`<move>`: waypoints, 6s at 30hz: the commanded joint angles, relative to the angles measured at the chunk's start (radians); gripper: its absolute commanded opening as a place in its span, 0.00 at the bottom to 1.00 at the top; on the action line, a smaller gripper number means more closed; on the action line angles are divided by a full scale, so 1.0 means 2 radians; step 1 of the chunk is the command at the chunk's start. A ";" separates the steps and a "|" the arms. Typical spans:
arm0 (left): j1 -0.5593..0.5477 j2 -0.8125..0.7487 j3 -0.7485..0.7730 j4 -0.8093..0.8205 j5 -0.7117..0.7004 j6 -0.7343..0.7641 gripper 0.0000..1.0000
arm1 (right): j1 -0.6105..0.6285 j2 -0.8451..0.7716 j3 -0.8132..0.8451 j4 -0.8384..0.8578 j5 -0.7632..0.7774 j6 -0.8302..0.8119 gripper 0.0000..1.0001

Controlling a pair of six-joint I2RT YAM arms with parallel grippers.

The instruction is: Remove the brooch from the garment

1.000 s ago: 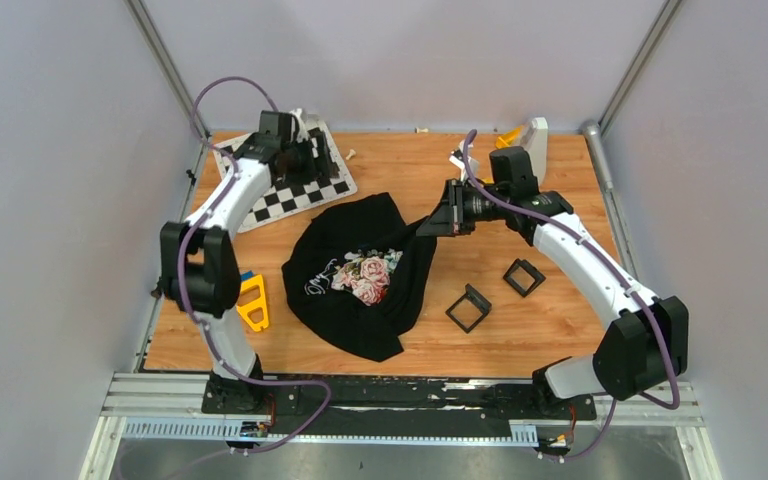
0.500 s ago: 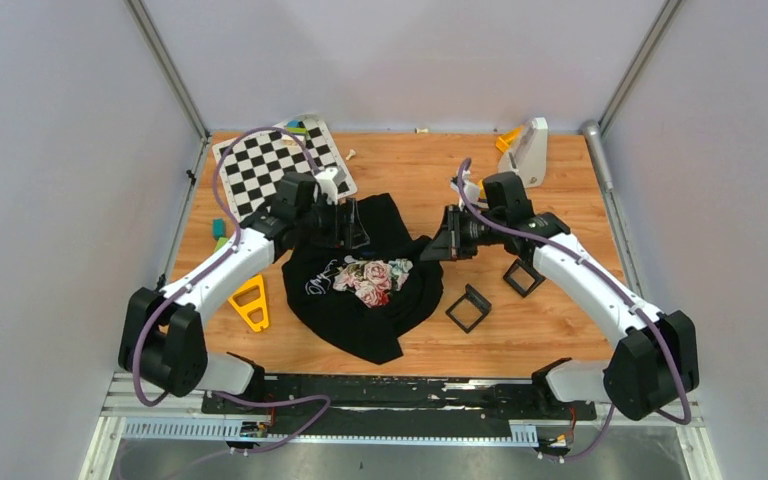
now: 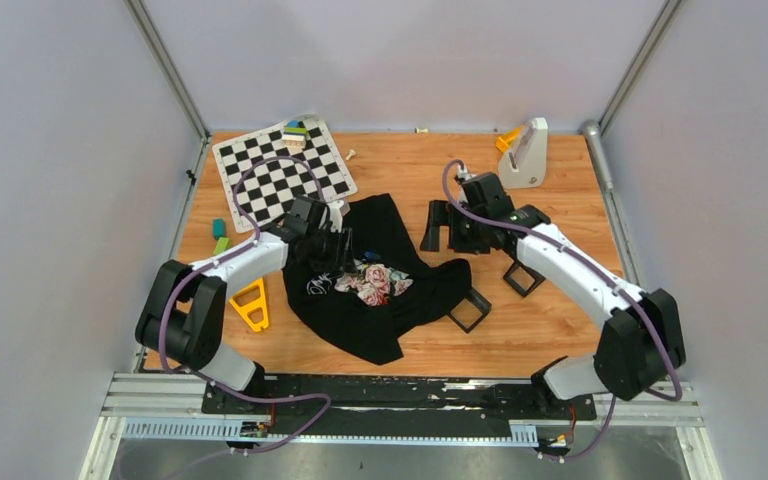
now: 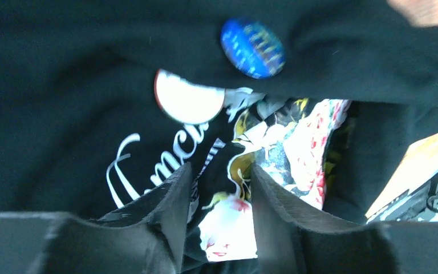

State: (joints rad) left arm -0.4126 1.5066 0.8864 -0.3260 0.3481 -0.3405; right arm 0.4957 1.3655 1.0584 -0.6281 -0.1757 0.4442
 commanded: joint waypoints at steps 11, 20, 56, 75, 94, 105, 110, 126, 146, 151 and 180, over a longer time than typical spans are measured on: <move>-0.044 -0.048 -0.101 -0.011 0.001 -0.049 0.30 | 0.029 0.271 0.190 0.066 0.050 0.008 0.88; -0.044 -0.131 -0.148 0.050 -0.010 -0.081 0.37 | 0.030 0.357 0.198 0.166 -0.116 0.008 0.75; -0.022 -0.273 -0.169 0.205 0.029 -0.222 0.66 | 0.038 0.112 0.177 0.144 -0.162 0.068 0.00; -0.057 -0.342 -0.306 0.326 -0.080 -0.515 0.56 | 0.072 0.094 0.170 0.132 -0.098 0.073 0.00; -0.069 -0.305 -0.331 0.401 -0.084 -0.540 0.64 | 0.081 0.086 0.163 0.142 -0.102 0.081 0.00; -0.128 -0.298 -0.276 0.380 -0.146 -0.527 0.63 | 0.087 0.080 0.164 0.142 -0.100 0.082 0.00; -0.128 -0.286 -0.272 0.381 -0.172 -0.530 0.69 | 0.090 0.075 0.161 0.142 -0.103 0.085 0.00; -0.126 -0.248 -0.231 0.375 -0.216 -0.501 0.70 | 0.103 0.050 0.130 0.142 -0.102 0.087 0.00; -0.125 -0.277 -0.169 0.205 -0.196 -0.377 0.07 | 0.103 0.051 0.129 0.140 -0.071 0.076 0.00; -0.125 -0.284 -0.154 0.170 -0.179 -0.328 0.00 | 0.103 0.054 0.128 0.137 -0.069 0.072 0.00; -0.072 -0.217 -0.050 0.093 0.090 -0.090 0.00 | 0.079 -0.026 -0.131 0.383 -0.185 0.071 0.81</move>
State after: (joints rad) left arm -0.5663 1.0679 0.7586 -0.2161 0.4248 -0.5495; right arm 0.6804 1.3796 0.8776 -0.1051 -0.4641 0.4965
